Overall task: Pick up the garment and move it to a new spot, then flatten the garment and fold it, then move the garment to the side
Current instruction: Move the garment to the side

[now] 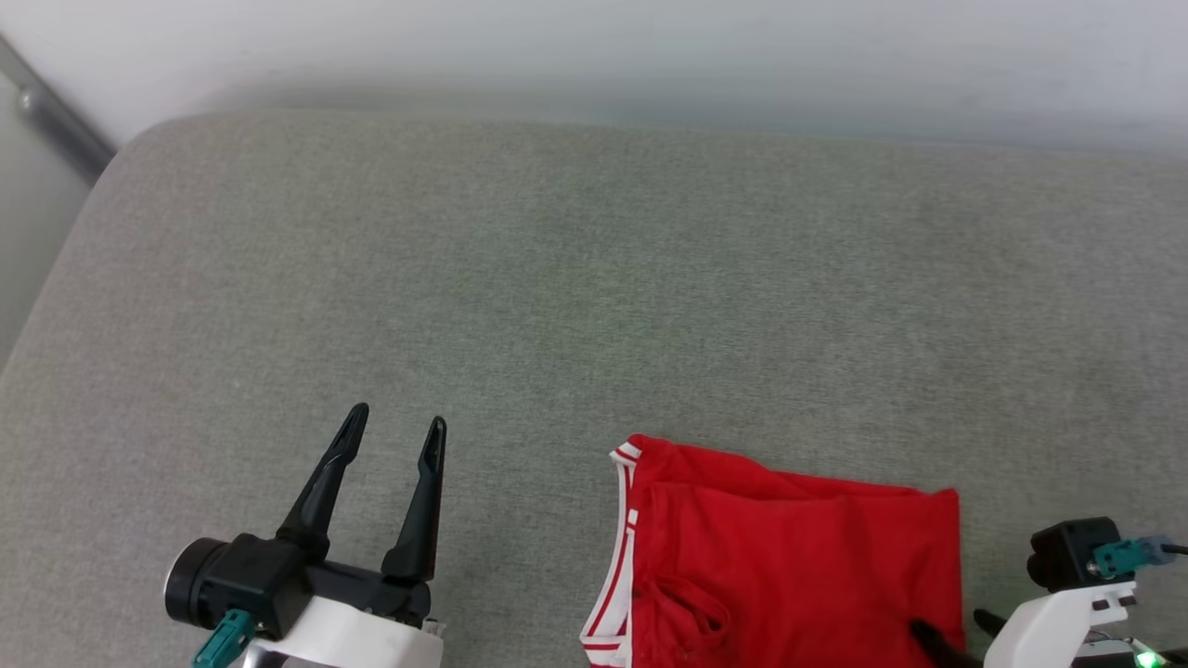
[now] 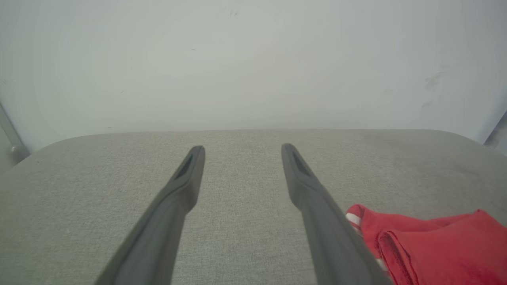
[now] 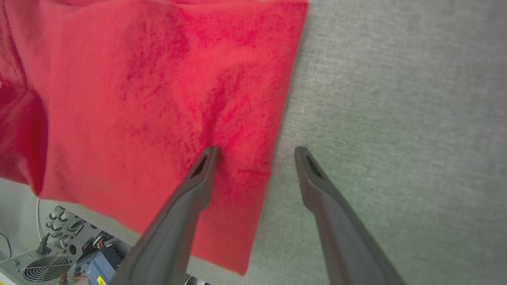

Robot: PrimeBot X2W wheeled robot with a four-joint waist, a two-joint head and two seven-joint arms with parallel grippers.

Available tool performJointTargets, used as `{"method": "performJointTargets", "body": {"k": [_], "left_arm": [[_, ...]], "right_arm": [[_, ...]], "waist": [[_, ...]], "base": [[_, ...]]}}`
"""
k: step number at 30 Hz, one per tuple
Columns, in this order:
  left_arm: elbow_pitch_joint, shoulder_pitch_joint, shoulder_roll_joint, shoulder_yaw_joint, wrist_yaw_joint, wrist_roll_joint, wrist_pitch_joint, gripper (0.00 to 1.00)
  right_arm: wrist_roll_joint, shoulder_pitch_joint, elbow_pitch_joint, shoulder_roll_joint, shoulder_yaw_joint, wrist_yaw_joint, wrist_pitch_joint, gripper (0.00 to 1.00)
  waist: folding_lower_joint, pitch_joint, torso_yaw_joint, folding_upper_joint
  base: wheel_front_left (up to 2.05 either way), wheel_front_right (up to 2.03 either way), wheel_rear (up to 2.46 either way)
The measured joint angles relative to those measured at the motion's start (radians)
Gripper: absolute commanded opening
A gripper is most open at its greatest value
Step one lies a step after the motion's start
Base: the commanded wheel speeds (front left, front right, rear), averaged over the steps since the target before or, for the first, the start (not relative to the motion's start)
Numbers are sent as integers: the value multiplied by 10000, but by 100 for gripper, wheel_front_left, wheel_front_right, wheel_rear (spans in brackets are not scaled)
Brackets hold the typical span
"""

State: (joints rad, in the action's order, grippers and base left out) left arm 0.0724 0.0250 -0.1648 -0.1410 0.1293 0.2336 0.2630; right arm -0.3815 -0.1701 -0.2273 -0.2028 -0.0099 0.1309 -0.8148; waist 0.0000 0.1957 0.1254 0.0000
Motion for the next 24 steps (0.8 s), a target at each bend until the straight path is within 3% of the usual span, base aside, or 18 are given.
{"method": "performJointTargets", "body": {"k": [10,11,13,19,22,24], "left_arm": [[-163,-259,-61,-180,0,84,0,100],[-174,-261,-65,-190,0,86,0,100],[-211,-273,-71,-222,0,86,0,100],[-337,-284,-46,-313,0,86,0,100],[-332,-293,-38,-303,0,111,0,100],[-322,-336,-23,-359,0,130,0,100]], "right_arm": [[194,530,834,182,533,-4,-523,100],[188,610,991,182,616,-6,-531,89],[288,755,1262,96,838,-21,-493,0],[997,1351,2019,-255,1743,10,234,0],[1373,1809,1894,-784,2240,13,546,0],[1758,2239,1751,-1486,2671,8,600,0]], "waist": [[0,317,531,0],[-1,317,554,0],[-1,297,589,0],[-1,54,463,0],[-1,12,232,0],[-1,10,24,0]], "base": [[0,0,0],[0,0,0],[0,0,0],[0,0,0],[0,0,0],[0,0,0]]}}
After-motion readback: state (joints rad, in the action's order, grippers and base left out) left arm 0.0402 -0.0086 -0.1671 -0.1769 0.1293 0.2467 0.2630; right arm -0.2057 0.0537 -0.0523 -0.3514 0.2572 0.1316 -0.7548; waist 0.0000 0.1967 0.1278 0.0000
